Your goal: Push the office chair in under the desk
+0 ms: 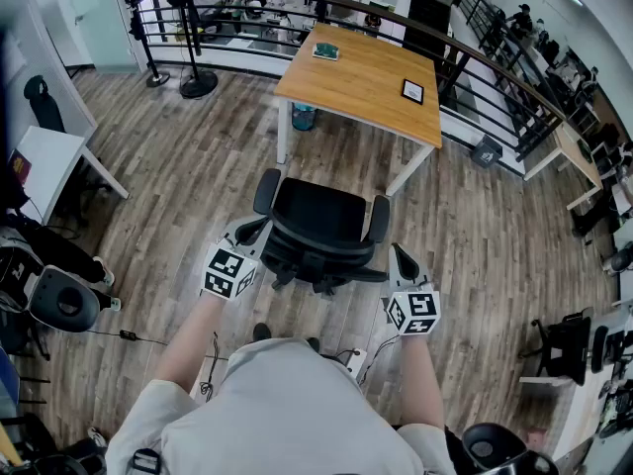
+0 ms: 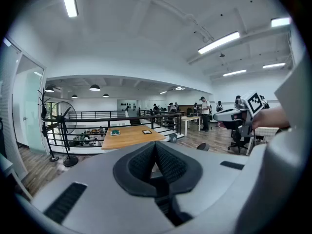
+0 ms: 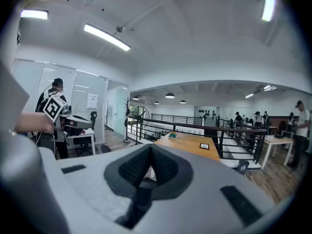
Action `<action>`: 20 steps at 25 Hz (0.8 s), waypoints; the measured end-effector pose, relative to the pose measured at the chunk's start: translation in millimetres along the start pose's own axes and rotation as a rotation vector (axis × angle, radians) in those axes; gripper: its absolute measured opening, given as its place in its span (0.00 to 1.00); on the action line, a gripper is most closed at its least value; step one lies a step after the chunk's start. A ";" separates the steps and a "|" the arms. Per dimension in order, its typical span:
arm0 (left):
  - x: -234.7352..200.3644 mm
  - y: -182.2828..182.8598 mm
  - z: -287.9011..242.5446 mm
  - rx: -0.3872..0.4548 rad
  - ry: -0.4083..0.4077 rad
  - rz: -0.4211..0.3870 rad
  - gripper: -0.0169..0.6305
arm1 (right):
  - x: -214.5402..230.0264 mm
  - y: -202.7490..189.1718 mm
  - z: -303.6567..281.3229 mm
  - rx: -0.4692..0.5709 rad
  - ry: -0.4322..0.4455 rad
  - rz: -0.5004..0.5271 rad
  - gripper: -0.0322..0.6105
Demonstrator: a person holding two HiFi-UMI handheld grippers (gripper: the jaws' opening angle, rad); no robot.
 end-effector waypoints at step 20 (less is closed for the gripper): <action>0.9 -3.5 -5.9 -0.001 -0.022 0.003 0.02 | -3.5 -5.2 -4.1 -0.013 0.001 0.003 0.05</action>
Point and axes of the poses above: the fingertips, and each gripper's own axes: z backward along the fingers, x to its right, y out of its top, the point moved 3 cm from there along z, backward along the fingers, and after that the axes turned 8 degrees about z, right-handed, at the moved point
